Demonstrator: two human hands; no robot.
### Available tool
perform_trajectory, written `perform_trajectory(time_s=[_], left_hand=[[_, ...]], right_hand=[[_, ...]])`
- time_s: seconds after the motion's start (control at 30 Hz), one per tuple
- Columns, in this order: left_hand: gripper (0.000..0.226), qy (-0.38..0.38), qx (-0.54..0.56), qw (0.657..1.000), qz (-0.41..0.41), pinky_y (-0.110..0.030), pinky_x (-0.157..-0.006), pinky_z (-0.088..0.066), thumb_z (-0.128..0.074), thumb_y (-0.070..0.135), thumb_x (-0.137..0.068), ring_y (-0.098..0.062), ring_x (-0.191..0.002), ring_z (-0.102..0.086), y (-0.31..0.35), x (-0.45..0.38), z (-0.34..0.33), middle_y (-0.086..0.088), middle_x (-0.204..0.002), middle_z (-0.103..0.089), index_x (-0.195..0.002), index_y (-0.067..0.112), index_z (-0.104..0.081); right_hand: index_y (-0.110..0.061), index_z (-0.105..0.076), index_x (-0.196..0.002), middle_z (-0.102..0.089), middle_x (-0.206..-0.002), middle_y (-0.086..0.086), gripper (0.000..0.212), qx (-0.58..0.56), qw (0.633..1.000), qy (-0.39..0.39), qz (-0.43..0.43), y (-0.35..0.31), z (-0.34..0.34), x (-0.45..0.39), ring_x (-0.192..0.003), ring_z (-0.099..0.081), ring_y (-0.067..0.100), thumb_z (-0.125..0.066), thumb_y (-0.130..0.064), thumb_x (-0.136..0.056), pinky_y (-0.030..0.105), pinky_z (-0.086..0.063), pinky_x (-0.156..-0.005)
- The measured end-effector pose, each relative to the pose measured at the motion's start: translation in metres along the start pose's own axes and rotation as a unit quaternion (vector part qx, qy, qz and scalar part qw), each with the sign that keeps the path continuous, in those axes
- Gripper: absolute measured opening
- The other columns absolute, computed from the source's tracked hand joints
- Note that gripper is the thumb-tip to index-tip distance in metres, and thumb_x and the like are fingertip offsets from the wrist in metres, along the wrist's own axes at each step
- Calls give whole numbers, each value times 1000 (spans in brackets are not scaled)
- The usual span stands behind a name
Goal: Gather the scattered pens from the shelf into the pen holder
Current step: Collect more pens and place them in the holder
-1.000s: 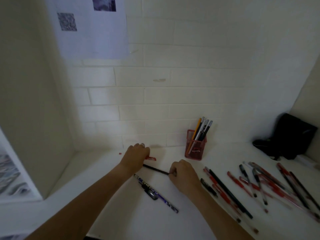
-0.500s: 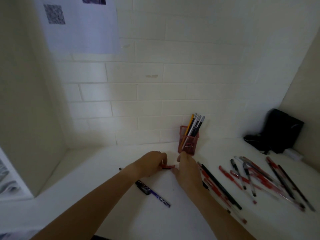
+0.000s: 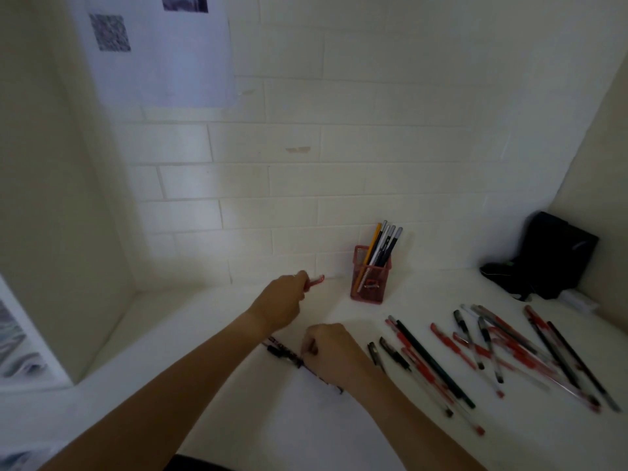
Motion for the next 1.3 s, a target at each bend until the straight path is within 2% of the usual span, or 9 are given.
perform_trajectory(time_s=[0.17, 0.4, 0.63, 0.77, 0.87, 1.0, 1.1, 1.2, 1.3], left_hand=[[25, 90, 51, 994, 40, -32, -68, -54, -51, -3, -91, -14, -76, -60, -11, -10, 18, -2, -96, -69, -109, 14, -51], [28, 43, 75, 996, 9, -42, -71, -59, -53, -1, -88, -14, -79, -67, -1, -9, 3, 5, -96, -72, -107, 20, -55], [21, 62, 155, 986, 18, -41, -72, -60, -51, 4, -93, -12, -75, -69, 7, -13, -2, 4, -92, -73, -104, 20, -57], [17, 33, 183, 982, 5, -44, -75, -59, -52, 6, -94, -15, -76, -70, 14, -17, -4, 1, -90, -74, -103, 17, -61], [16, 19, 173, 985, -8, -46, -75, -58, -54, 6, -93, -17, -79, -69, 19, -15, -6, 0, -91, -74, -102, 16, -62], [15, 169, 120, 977, 39, -43, -69, -57, -51, 8, -95, -16, -79, -67, 11, -15, 5, 4, -92, -72, -100, 22, -55], [11, 239, 226, 943, 54, -32, -70, -59, -50, 7, -98, -10, -79, -70, 10, -18, 18, 4, -91, -72, -101, 17, -55], [9, 196, 418, 886, 47, -24, -74, -58, -52, 3, -98, -13, -83, -74, 31, -21, 26, -3, -94, -74, -102, 10, -57], [7, 118, 501, 857, 35, -40, -81, -61, -57, 7, -95, -22, -88, -73, 49, -24, 19, -4, -94, -74, -100, 10, -58]], right_hand=[[-16, -69, -96, -66, -87, -3, 17, -45, 998, 34, 11, 0, 3, 4, -82, -64, 16, -69, -30, -87, 33, -57, -74], [-13, -68, -107, -69, -104, 7, 25, 8, 999, -26, -31, -1, 2, -1, -93, -66, 24, -69, -20, -84, 37, -57, -80], [-6, -70, -98, -73, -96, 9, 41, -50, 988, -61, -135, 15, 8, -3, -86, -70, 24, -80, -38, -74, 36, -59, -75], [-3, -73, -88, -74, -92, 10, 33, -64, 988, -72, -124, 12, 12, -1, -82, -70, 23, -84, -30, -73, 31, -54, -66], [-14, -64, -82, -67, -87, 2, 23, -117, 984, -69, -117, 17, 24, 1, -73, -60, 12, -83, -26, -76, 22, -45, -61], [-9, -68, -93, -63, -81, 0, 24, -147, 980, 2, -137, 30, 48, -2, -72, -57, 11, -69, -33, -89, 22, -42, -62], [-14, -65, -94, -64, -84, -3, 15, -201, 960, 129, -147, 33, 66, -3, -69, -55, 5, -62, -29, -95, 11, -39, -56], [-19, -60, -84, -65, -75, -3, 14, -219, 931, 277, -92, 33, 81, -3, -64, -58, 4, -61, -24, -97, 7, -41, -54], [-20, -63, -86, -65, -74, -6, 11, -210, 926, 310, -49, 27, 83, -7, -65, -59, -1, -62, -18, -96, 5, -41, -58]])
Point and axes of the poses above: each hand's wrist, its own x-axis away from the middle knuckle, its own z-axis out of the back of the hand, y = z × x, the point moved 4 cm from there along -x, towards the middle knuckle
